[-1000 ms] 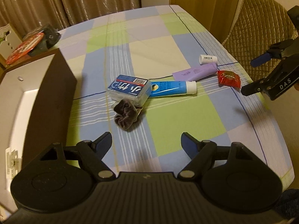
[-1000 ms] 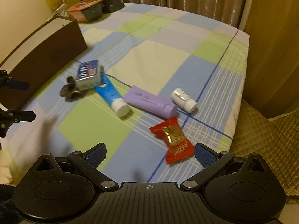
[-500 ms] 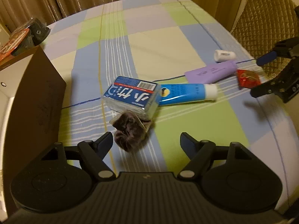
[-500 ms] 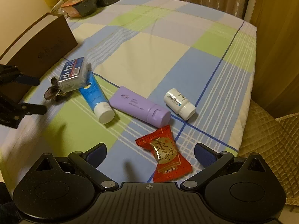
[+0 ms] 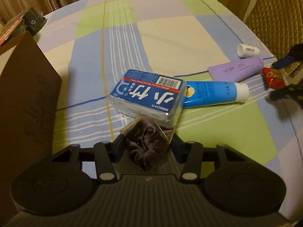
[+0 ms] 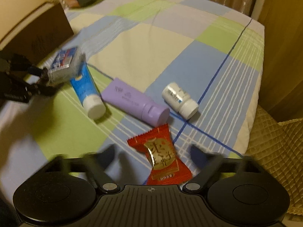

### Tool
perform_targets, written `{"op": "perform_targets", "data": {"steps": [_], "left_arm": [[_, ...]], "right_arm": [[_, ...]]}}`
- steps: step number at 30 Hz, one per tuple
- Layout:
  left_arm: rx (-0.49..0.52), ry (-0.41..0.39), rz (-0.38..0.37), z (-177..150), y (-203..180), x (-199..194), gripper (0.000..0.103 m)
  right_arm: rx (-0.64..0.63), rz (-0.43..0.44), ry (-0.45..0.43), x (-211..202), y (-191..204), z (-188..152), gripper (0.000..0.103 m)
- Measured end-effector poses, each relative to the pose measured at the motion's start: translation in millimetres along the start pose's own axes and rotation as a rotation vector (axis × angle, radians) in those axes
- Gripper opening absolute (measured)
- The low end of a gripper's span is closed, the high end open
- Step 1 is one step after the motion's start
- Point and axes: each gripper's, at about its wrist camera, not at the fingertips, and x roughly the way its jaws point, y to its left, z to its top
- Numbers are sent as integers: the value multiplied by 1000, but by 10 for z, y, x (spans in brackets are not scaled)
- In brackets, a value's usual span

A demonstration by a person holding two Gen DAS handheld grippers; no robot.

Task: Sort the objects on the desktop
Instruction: 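Grasp the dark scrunchie with the left tool while the right tool grasps the red candy packet, then carry the scrunchie and red candy packet over the brown box with both tools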

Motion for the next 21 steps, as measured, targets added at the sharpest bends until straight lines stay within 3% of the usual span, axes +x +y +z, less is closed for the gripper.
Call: {"op": "perform_targets", "data": {"steps": [1, 3, 4, 5, 12, 21], "left_arm": [[2, -3, -3, -11, 3, -10, 37], [11, -4, -8, -27, -1, -38, 26], [19, -4, -4, -41, -14, -51, 25], [27, -4, -2, -59, -25, -71, 23], [29, 0, -34, -259, -67, -357, 18], [26, -93, -10, -480, 13, -1091, 18]], "right_arm": [[-5, -10, -6, 1, 9, -13, 72], [-21, -22, -12, -5, 45, -30, 58], [-31, -29, -17, -24, 59, -39, 35], [-30, -30, -12, -37, 66, -39, 28], [11, 65, 32, -180, 208, -114, 27], [-20, 125, -38, -541, 615, 39, 27]]}}
